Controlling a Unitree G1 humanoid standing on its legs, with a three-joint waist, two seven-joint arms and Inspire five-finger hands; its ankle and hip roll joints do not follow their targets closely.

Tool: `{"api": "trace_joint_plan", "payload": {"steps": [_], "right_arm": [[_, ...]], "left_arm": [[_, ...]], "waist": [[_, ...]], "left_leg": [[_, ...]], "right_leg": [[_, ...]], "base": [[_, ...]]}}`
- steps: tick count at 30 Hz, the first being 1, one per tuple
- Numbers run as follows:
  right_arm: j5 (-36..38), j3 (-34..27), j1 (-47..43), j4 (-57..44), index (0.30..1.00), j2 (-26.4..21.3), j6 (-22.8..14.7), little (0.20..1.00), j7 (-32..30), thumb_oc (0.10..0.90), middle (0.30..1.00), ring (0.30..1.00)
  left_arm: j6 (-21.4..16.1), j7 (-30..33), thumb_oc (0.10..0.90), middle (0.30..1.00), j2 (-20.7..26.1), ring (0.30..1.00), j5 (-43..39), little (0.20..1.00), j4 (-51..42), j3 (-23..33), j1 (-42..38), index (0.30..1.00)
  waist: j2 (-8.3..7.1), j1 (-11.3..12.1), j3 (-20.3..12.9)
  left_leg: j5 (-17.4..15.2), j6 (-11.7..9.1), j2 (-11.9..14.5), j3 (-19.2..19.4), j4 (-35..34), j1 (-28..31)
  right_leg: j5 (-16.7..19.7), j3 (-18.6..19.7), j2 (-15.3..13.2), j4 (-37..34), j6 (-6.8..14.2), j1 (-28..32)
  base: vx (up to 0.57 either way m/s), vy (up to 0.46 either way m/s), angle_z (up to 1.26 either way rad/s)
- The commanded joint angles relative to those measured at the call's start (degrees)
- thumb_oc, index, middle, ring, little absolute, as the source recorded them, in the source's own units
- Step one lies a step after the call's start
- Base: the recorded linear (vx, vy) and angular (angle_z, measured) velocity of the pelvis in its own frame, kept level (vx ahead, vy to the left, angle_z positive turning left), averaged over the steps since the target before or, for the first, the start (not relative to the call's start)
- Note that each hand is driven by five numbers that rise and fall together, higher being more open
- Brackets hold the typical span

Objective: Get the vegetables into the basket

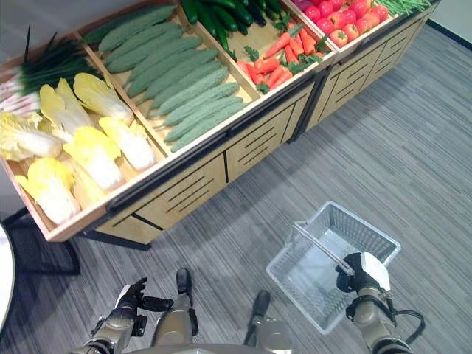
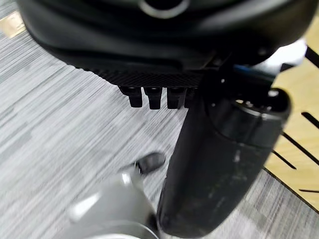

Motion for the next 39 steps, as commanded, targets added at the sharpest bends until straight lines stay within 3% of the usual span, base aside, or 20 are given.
{"api": "trace_joint_plan", "payload": {"steps": [1,5,9,14,15,17,21,22,26,31,34,35,36,37,39], "right_arm": [[0.71,-2.43,0.48,-1.67,0.300,-2.69,-1.19,0.300,-3.23,0.400,0.300,0.300],[1.06,-1.86,-0.80,-0.76,0.300,-1.37,-1.23,0.300,-3.31,0.400,0.300,0.300],[1.09,0.54,-3.64,0.98,0.300,0.81,-1.52,0.300,-3.24,0.400,0.300,0.300],[0.81,2.21,-5.56,1.65,0.300,1.90,-1.55,0.300,-3.28,0.400,0.300,0.300],[0.85,2.76,-5.88,1.95,0.300,2.18,-1.66,0.300,-3.22,0.400,0.300,0.300],[0.78,3.68,-6.46,1.85,0.300,2.46,-1.77,0.300,-2.96,0.400,0.300,0.300],[1.24,4.54,-7.57,1.35,0.300,2.66,-2.33,0.300,-3.49,0.400,0.300,0.300],[1.76,4.72,-8.24,0.29,0.300,2.65,-2.84,0.300,-4.12,0.400,0.300,0.300],[2.25,3.83,-7.57,-2.81,0.300,2.46,-3.39,0.300,-4.29,0.400,0.300,0.300],[2.69,2.91,-6.93,0.36,0.300,1.80,-3.24,0.300,-3.73,0.400,0.300,0.300],[3.50,2.16,-5.82,5.09,0.300,1.75,-3.16,0.300,-3.33,0.400,0.300,0.300],[4.32,0.78,-4.71,9.26,0.300,1.91,-2.76,0.300,-3.41,0.400,0.300,0.300],[4.69,0.04,-4.00,11.03,0.300,2.12,-2.51,0.300,-3.43,0.400,0.300,0.300],[6.00,-2.12,-2.43,14.82,0.300,2.60,-1.75,0.300,-3.66,0.400,0.300,0.300],[6.39,-3.05,-1.09,17.06,0.300,3.69,-1.02,0.300,-3.85,0.400,0.300,0.300]], "left_arm": [[-1.55,1.88,0.900,1.000,5.79,1.000,1.06,1.000,-0.37,0.62,-1.62,1.000],[-1.87,2.05,0.900,1.000,6.52,1.000,1.09,1.000,-0.40,0.84,-1.87,1.000],[-2.19,2.89,0.900,1.000,8.40,1.000,0.85,1.000,-0.11,2.36,-2.11,1.000],[-2.15,3.57,0.900,1.000,9.23,1.000,0.22,1.000,0.09,3.45,-2.12,1.000],[-2.17,3.63,0.900,1.000,9.35,1.000,0.39,1.000,0.26,3.43,-2.04,1.000],[-2.09,3.54,0.900,1.000,9.66,1.000,0.46,1.000,0.58,3.55,-2.04,1.000],[-2.31,3.73,0.900,1.000,9.76,1.000,0.36,1.000,1.27,3.23,-2.30,1.000],[-2.33,4.06,0.900,1.000,9.54,1.000,0.40,1.000,2.30,3.24,-2.96,1.000],[-2.54,4.37,0.900,1.000,8.97,1.000,-0.01,1.000,2.74,3.90,-3.16,1.000],[-1.99,4.53,0.900,1.000,8.02,1.000,-1.12,1.000,3.88,6.14,-1.37,1.000],[-1.45,4.81,0.900,1.000,6.82,1.000,-1.37,1.000,5.13,6.92,-0.52,1.000],[-0.98,4.83,0.900,1.000,5.65,1.000,-1.61,1.000,5.94,6.99,0.04,1.000],[-0.72,4.94,0.900,1.000,5.07,1.000,-2.31,1.000,6.38,7.35,0.07,1.000],[-0.24,5.08,0.900,1.000,3.57,1.000,-2.64,1.000,7.25,7.56,0.30,1.000],[0.19,6.13,0.900,1.000,2.02,1.000,-3.45,1.000,8.61,9.32,1.99,1.000]], "waist": [[-5.14,0.97,-2.11],[-6.39,1.30,-1.77],[-8.30,2.08,-1.68],[-8.53,2.46,-1.45],[-8.28,2.19,-1.04],[-8.20,1.74,-0.74],[-8.42,0.81,0.31],[-9.04,0.00,0.60],[-9.49,-0.81,0.89],[-9.04,-0.09,-0.54],[-8.18,0.12,-1.43],[-7.31,0.13,-2.06],[-6.91,-0.07,-2.23],[-5.87,-0.93,-2.77],[-4.85,-1.07,-4.19]], "left_leg": [[-2.66,-0.05,-2.87,-0.82,5.49,-3.52],[-5.35,1.01,-4.69,-0.57,9.15,-5.19],[-8.20,2.46,-6.34,0.19,10.99,-5.61],[-8.51,4.18,-7.18,0.53,8.33,-3.06],[-8.65,4.61,-7.47,0.16,6.67,-1.13],[-8.60,4.75,-7.28,-0.19,4.92,0.73],[-8.45,3.76,-7.06,-1.70,3.14,2.75],[-9.65,2.83,-6.91,-3.81,4.02,3.44],[-11.67,1.92,-6.61,-6.61,6.24,4.57],[-11.69,0.21,-4.32,-8.58,6.78,5.52],[-10.09,-0.88,-2.68,-10.44,6.20,5.22],[-8.20,-1.42,-1.79,-10.75,5.34,4.63],[-7.26,-1.59,-1.54,-10.17,5.11,4.25],[-5.71,-1.76,-1.15,-6.61,3.67,3.84],[-4.85,-2.07,-1.26,-4.37,0.69,5.19]], "right_leg": [[-0.12,5.95,-8.30,7.78,6.10,-1.50],[2.46,6.96,-10.10,8.04,7.08,-1.92],[8.49,8.99,-11.89,9.00,8.85,-3.13],[11.88,10.20,-12.73,16.08,9.10,-5.84],[12.41,11.43,-12.28,19.93,8.95,-7.38],[12.47,12.44,-10.82,21.13,8.66,-10.10],[10.22,13.57,-8.99,13.89,8.83,-13.28],[10.93,18.28,-8.62,6.19,9.76,-14.70],[12.50,20.45,-8.99,3.39,10.16,-15.61],[8.59,18.63,-6.59,3.84,8.23,-13.27],[6.59,16.37,-5.10,4.25,7.01,-11.82],[5.66,14.31,-4.78,4.09,6.56,-10.84],[5.53,13.07,-4.88,3.97,6.46,-10.35],[5.32,10.49,-5.11,2.54,6.28,-8.91],[6.02,9.38,-5.16,0.03,6.74,-7.19]], "base": [[0.14,0.252,0.40],[0.07,0.170,0.21],[0.11,0.210,-0.06],[0.09,0.173,-0.08],[0.11,0.132,-0.08],[0.13,0.102,0.08],[0.15,-0.078,0.20],[0.22,-0.181,0.36],[0.24,-0.214,0.64],[0.19,-0.257,0.52],[0.15,-0.271,0.26],[0.11,-0.245,1.31],[0.11,-0.225,1.23],[0.06,-0.110,1.55],[0.04,0.029,0.78]]}}
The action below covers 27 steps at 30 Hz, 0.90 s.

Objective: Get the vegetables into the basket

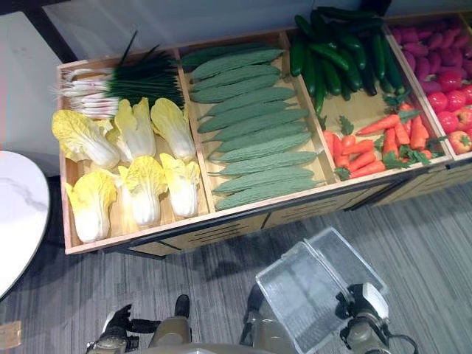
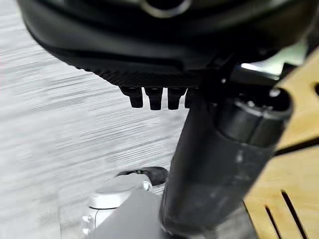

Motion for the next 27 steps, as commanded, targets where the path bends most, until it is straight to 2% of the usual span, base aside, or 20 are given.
{"api": "trace_joint_plan", "payload": {"steps": [1,4,6,10,13,14,15,18,22,25,26,27], "right_arm": [[2.39,0.22,0.81,0.30,0.300,-2.08,1.87,0.300,-3.34,0.400,0.300,0.300],[2.24,-0.48,0.98,2.52,0.300,-1.12,2.78,0.300,-2.96,0.400,0.300,0.300],[1.63,0.29,1.36,2.34,0.300,-0.19,2.77,0.300,-3.28,0.400,0.300,0.300],[1.15,1.49,0.98,3.02,0.300,0.19,2.81,0.300,-2.69,0.400,0.300,0.300],[-0.15,2.34,0.74,4.10,0.300,0.14,3.39,0.300,-2.21,0.400,0.300,0.300],[-0.16,2.38,0.74,4.10,0.300,0.14,3.39,0.300,-2.21,0.400,0.300,0.300],[-0.82,2.33,1.04,4.38,0.300,0.21,3.47,0.300,-2.19,0.400,0.300,0.300],[-1.38,1.98,1.87,4.30,0.300,0.60,3.53,0.300,-2.51,0.400,0.300,0.300],[-2.08,0.89,2.94,4.68,0.300,1.24,3.71,0.300,-2.24,0.400,0.300,0.300],[-2.46,0.55,3.29,4.57,0.300,1.67,3.86,0.300,-1.95,0.400,0.300,0.300],[-2.80,0.38,3.58,4.20,0.300,1.90,3.63,0.300,-1.97,0.400,0.300,0.300],[-2.90,0.41,3.54,4.17,0.300,1.96,3.61,0.300,-1.86,0.400,0.300,0.300]], "left_arm": [[-0.65,5.65,0.900,1.000,5.31,1.000,-5.12,1.000,2.46,6.71,0.02,1.000],[-2.03,10.06,0.900,1.000,7.10,1.000,-10.90,1.000,3.44,13.53,-0.06,1.000],[-4.04,15.63,0.900,1.000,10.60,1.000,-16.53,1.000,3.25,20.27,-0.67,1.000],[-6.35,18.14,0.900,1.000,13.50,1.000,-20.10,1.000,1.61,23.22,-1.19,1.000],[-9.40,19.87,0.900,1.000,14.23,1.000,-25.16,1.000,-1.85,26.21,-0.73,1.000],[-9.41,19.83,0.900,1.000,14.24,1.000,-25.20,1.000,-1.86,26.23,-0.68,1.000],[-11.99,21.83,0.900,1.000,15.31,1.000,-26.42,1.000,-6.23,27.67,-0.08,1.000],[-15.48,25.63,0.900,1.000,15.21,1.000,-27.41,1.000,-16.40,30.43,2.33,1.000],[-18.14,29.13,0.900,1.000,13.99,1.000,-25.68,1.000,-30.10,34.02,5.42,1.000],[-18.24,30.56,0.900,1.000,13.56,1.000,-23.51,1.000,-35.90,35.28,6.43,1.000],[-17.13,32.70,0.900,1.000,13.94,1.000,-18.31,1.000,-42.48,35.71,6.71,1.000],[-16.64,33.27,0.900,1.000,14.35,1.000,-15.85,1.000,-45.18,35.63,6.66,1.000]], "waist": [[-2.47,-2.05,-2.81],[-2.39,-1.44,-3.43],[-2.86,-1.09,-4.01],[-3.19,-1.13,-4.69],[-3.21,-0.90,-5.03],[-3.21,-0.92,-5.04],[-3.15,-0.71,-5.23],[-3.12,-0.38,-5.40],[-3.31,0.08,-5.65],[-3.46,0.25,-5.76],[-3.74,0.36,-5.75],[-3.81,0.45,-5.76]], "left_leg": [[-5.15,1.75,-1.15,-1.40,-4.80,1.93],[-5.85,1.78,-1.88,-1.69,-4.80,2.12],[-6.39,1.74,-2.37,-1.92,-4.80,2.56],[-6.70,1.70,-2.63,-1.77,-4.80,2.99],[-6.81,1.71,-2.81,-1.57,-4.80,3.21],[-6.81,1.71,-2.82,-1.56,-4.80,3.22],[-6.75,1.59,-2.80,-1.60,-4.80,3.24],[-6.68,1.50,-2.83,-1.94,-4.80,3.18],[-6.67,1.41,-2.72,-2.31,-4.80,3.08],[-6.66,1.38,-2.66,-2.36,-4.80,3.04],[-6.68,1.34,-2.67,-2.45,-4.80,2.97],[-6.70,1.33,-2.67,-2.51,-4.80,2.93]], "right_leg": [[3.65,5.78,-9.05,2.08,10.93,-1.01],[4.59,5.12,-10.23,1.31,11.53,-0.28],[4.88,4.57,-11.02,1.32,11.85,0.71],[5.37,4.56,-11.28,0.85,12.31,1.12],[5.65,4.89,-11.50,0.58,12.62,1.32],[5.65,4.90,-11.51,0.58,12.62,1.34],[5.60,4.70,-11.58,0.55,12.76,1.54],[5.39,4.30,-11.59,0.40,12.84,1.92],[5.18,3.83,-11.61,0.21,12.86,2.34],[5.06,3.68,-11.61,0.17,12.89,2.50],[5.02,3.75,-11.56,0.13,12.92,2.44],[5.02,3.68,-11.54,0.10,12.94,2.43]], "base": [[-0.02,0.139,0.04],[-0.02,0.135,0.01],[0.02,0.102,0.15],[-0.01,0.045,0.07],[0.00,0.030,-0.02],[0.01,0.028,-0.05],[0.01,0.017,-0.04],[0.00,0.000,0.00],[0.00,-0.003,0.01],[0.00,0.000,0.00],[0.00,0.000,0.00],[-0.02,-0.026,0.05]]}}
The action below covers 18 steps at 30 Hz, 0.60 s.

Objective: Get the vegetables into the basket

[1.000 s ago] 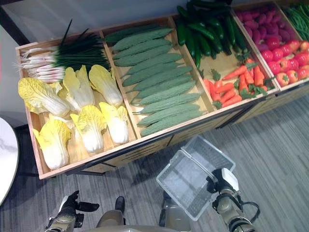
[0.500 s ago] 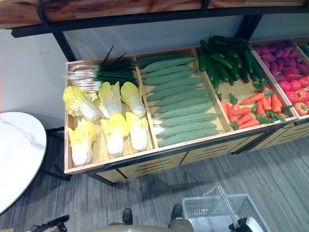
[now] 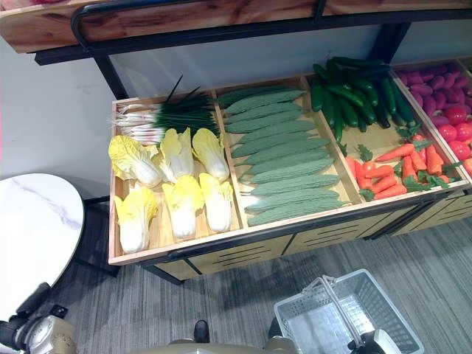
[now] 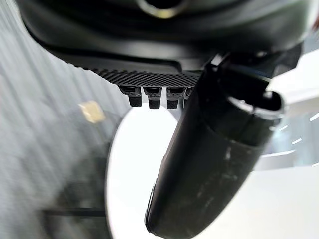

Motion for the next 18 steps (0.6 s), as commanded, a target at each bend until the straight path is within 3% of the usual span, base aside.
{"api": "trace_joint_plan", "payload": {"steps": [1,12,18], "right_arm": [[-1.88,-0.58,-0.63,1.10,0.300,-0.11,-0.01,0.300,-1.81,0.400,0.300,0.300],[-2.85,-0.29,-0.61,-0.13,0.300,-0.31,-0.87,0.300,-1.96,0.400,0.300,0.300],[-2.65,0.13,-1.75,-1.27,0.300,-1.74,-0.42,0.300,-1.08,0.400,0.300,0.300]], "left_arm": [[-4.43,5.36,0.900,1.000,7.77,1.000,13.25,1.000,-9.09,3.43,-0.59,1.000],[0.68,4.77,0.900,1.000,5.62,1.000,28.61,1.000,-30.74,-2.60,-1.82,1.000],[-2.36,-4.97,0.900,1.000,5.99,1.000,22.42,1.000,-32.76,-9.53,-2.15,1.000]], "waist": [[-4.93,0.67,0.59],[-5.35,0.50,1.06],[-4.96,-0.01,1.50]], "left_leg": [[0.92,-4.11,2.77,-2.14,-1.17,-0.52],[1.00,-4.04,2.86,-2.49,-1.17,-1.02],[1.03,-3.92,2.75,-2.26,-1.17,-0.75]], "right_leg": [[3.69,3.04,-5.65,-2.43,6.49,1.35],[3.47,2.89,-5.65,-2.44,6.39,1.38],[3.34,3.22,-5.57,-2.44,6.25,1.58]], "base": [[-0.01,-0.024,0.07],[0.00,-0.007,0.02],[0.00,0.000,0.00]]}}
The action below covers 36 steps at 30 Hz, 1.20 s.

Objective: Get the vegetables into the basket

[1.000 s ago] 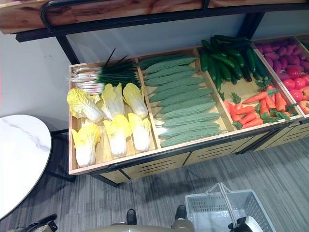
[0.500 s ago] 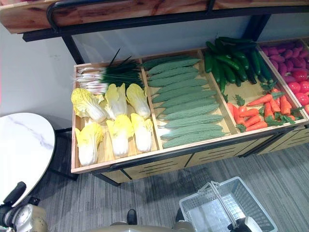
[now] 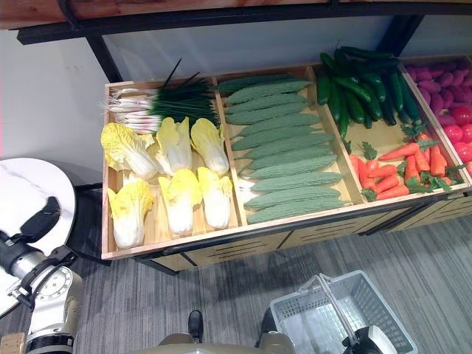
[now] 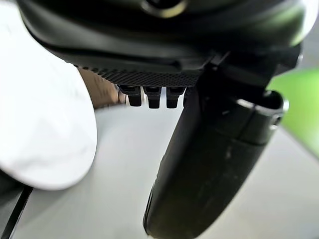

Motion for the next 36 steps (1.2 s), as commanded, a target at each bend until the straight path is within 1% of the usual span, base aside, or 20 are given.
{"api": "trace_joint_plan", "payload": {"steps": [1,2,3,6,9,10,15,18,22,24,25,26,28,29,31,36], "right_arm": [[-0.54,0.54,-1.59,0.34,0.300,-2.37,0.40,0.300,-1.72,0.400,0.300,0.300],[-0.55,0.65,-1.74,-0.14,0.300,-2.33,0.43,0.300,-1.51,0.400,0.300,0.300],[-0.73,0.88,-1.98,-0.35,0.300,-2.43,0.57,0.300,-1.48,0.400,0.300,0.300],[-0.60,0.74,-2.19,-0.22,0.300,-2.40,0.59,0.300,-1.40,0.400,0.300,0.300],[-0.28,0.84,-2.42,-0.07,0.300,-2.17,0.36,0.300,-1.47,0.400,0.300,0.300],[-0.05,0.63,-2.54,0.18,0.300,-2.24,0.28,0.300,-1.41,0.400,0.300,0.300],[0.03,0.95,-2.60,-0.02,0.300,-2.01,0.01,0.300,-1.52,0.400,0.300,0.300],[0.10,1.01,-2.66,-0.15,0.300,-1.79,-0.08,0.300,-1.44,0.400,0.300,0.300],[0.39,0.81,-2.70,0.19,0.300,-1.68,-0.15,0.300,-1.43,0.400,0.300,0.300],[0.38,0.95,-2.35,0.54,0.300,-1.20,-0.26,0.300,-1.96,0.400,0.300,0.300],[0.38,0.95,-2.36,0.55,0.300,-1.19,-0.27,0.300,-1.97,0.400,0.300,0.300],[0.43,0.86,-2.21,0.86,0.300,-1.14,-0.23,0.300,-2.15,0.400,0.300,0.300],[0.51,0.68,-2.08,0.90,0.300,-1.16,-0.26,0.300,-2.21,0.400,0.300,0.300],[0.56,0.61,-2.16,1.09,0.300,-1.16,-0.19,0.300,-2.32,0.400,0.300,0.300],[0.56,0.61,-2.17,1.09,0.300,-1.16,-0.19,0.300,-2.32,0.400,0.300,0.300],[0.73,1.11,-2.78,0.27,0.300,-1.49,-0.11,0.300,-2.37,0.400,0.300,0.300]], "left_arm": [[-6.48,-5.16,0.900,1.000,5.77,1.000,-3.20,1.000,-3.83,-0.17,-2.11,1.000],[-6.56,-6.92,0.900,1.000,5.49,1.000,-4.81,1.000,-3.64,-1.41,-2.18,1.000],[-6.73,-8.87,0.900,1.000,4.82,1.000,-5.78,1.000,-4.70,-3.85,-2.59,1.000],[-6.49,-10.30,0.900,1.000,4.53,1.000,-5.89,1.000,-5.27,-5.24,-2.29,1.000],[-5.75,-13.39,0.900,1.000,4.34,1.000,-5.66,1.000,-6.93,-9.04,-2.08,1.000],[-5.39,-14.97,0.900,1.000,5.03,1.000,-4.74,1.000,-7.83,-10.18,-1.65,1.000],[-5.89,-17.02,0.900,1.000,5.66,1.000,-4.93,1.000,-9.50,-10.92,0.07,1.000],[-5.33,-18.25,0.900,1.000,5.76,1.000,-5.22,1.000,-9.95,-11.85,0.59,1.000],[-5.38,-17.80,0.900,1.000,6.48,1.000,-3.01,1.000,-9.25,-11.70,1.48,1.000],[-4.71,-14.54,0.900,1.000,6.31,1.000,0.65,1.000,-8.16,-10.71,1.57,1.000],[-4.72,-14.47,0.900,1.000,6.30,1.000,0.72,1.000,-8.13,-10.75,1.53,1.000],[-3.85,-13.57,0.900,1.000,6.29,1.000,1.82,1.000,-6.13,-10.27,1.46,1.000],[-3.71,-13.34,0.900,1.000,6.36,1.000,2.12,1.000,-5.34,-10.03,1.49,1.000],[-3.36,-13.26,0.900,1.000,6.63,1.000,1.99,1.000,-3.50,-9.66,1.42,1.000],[-3.37,-13.26,0.900,1.000,6.63,1.000,1.99,1.000,-3.48,-9.67,1.41,1.000],[-1.90,-13.71,0.900,1.000,7.64,1.000,1.83,1.000,1.97,-10.22,-0.08,1.000]], "waist": [[-3.18,0.02,-1.23],[-3.14,-0.21,-1.23],[-3.15,-0.37,-1.18],[-3.14,-0.37,-1.23],[-3.28,-0.67,-1.29],[-3.22,-0.69,-1.25],[-3.28,-0.67,-1.27],[-3.25,-0.69,-1.26],[-3.32,-0.45,-1.32],[-3.50,-0.20,-1.53],[-3.49,-0.19,-1.51],[-3.51,-0.20,-1.61],[-3.51,-0.26,-1.65],[-3.50,-0.27,-1.67],[-3.51,-0.27,-1.67],[-3.38,-0.80,-1.77]], "left_leg": [[0.82,-3.78,2.61,-1.53,-0.91,-0.66],[0.77,-3.76,2.62,-1.48,-0.91,-0.53],[0.61,-3.68,2.69,-1.26,-0.91,-0.36],[0.56,-3.62,2.71,-1.17,-0.91,-0.24],[0.38,-3.52,2.81,-0.96,-0.91,0.08],[0.36,-3.54,2.86,-0.96,-0.91,0.08],[0.23,-3.51,2.87,-0.79,-0.91,0.31],[0.18,-3.49,2.90,-0.74,-0.91,0.41],[0.10,-3.47,2.94,-0.77,-0.91,0.54],[0.00,-3.41,2.93,-0.77,-0.91,0.68],[0.00,-3.41,2.93,-0.77,-0.91,0.69],[-0.01,-3.38,2.94,-0.68,-0.91,0.73],[-0.04,-3.37,2.92,-0.63,-0.91,0.78],[-0.01,-3.38,2.92,-0.62,-0.91,0.78],[-0.01,-3.38,2.92,-0.62,-0.91,0.78],[-0.04,-3.47,2.94,-0.24,-0.91,1.00]], "right_leg": [[2.73,4.17,-6.10,-0.38,6.44,0.47],[2.76,4.30,-6.03,-0.38,6.42,0.43],[2.71,4.54,-5.96,-0.38,6.38,0.43],[2.68,4.64,-5.91,-0.38,6.30,0.47],[2.50,4.96,-5.77,-0.38,6.19,0.59],[2.43,4.94,-5.80,-0.38,6.22,0.61],[2.33,5.25,-5.68,-0.38,6.21,0.66],[2.23,5.40,-5.58,-0.38,6.17,0.63],[2.12,5.38,-5.55,-0.38,6.17,0.79],[2.02,5.32,-5.50,-0.38,6.14,0.96],[2.01,5.32,-5.50,-0.38,6.14,0.97],[1.98,5.26,-5.52,-0.38,6.15,1.02],[1.95,5.33,-5.52,-0.38,6.17,1.08],[1.96,5.29,-5.52,-0.38,6.19,1.09],[1.96,5.29,-5.52,-0.38,6.19,1.09],[2.02,5.66,-5.47,-0.38,6.18,1.01]], "base": [[0.02,0.026,-0.03],[0.00,0.000,0.00],[0.00,0.000,0.00],[0.01,0.000,-0.03],[0.02,-0.002,-0.10],[0.01,-0.005,-0.04],[0.00,0.000,-0.01],[0.00,0.000,0.00],[0.00,0.000,0.00],[0.00,0.000,0.00],[0.00,0.000,0.00],[0.00,0.000,0.00],[0.00,0.000,0.00],[0.00,0.000,0.00],[0.00,0.000,0.00],[0.00,0.000,0.00]]}}
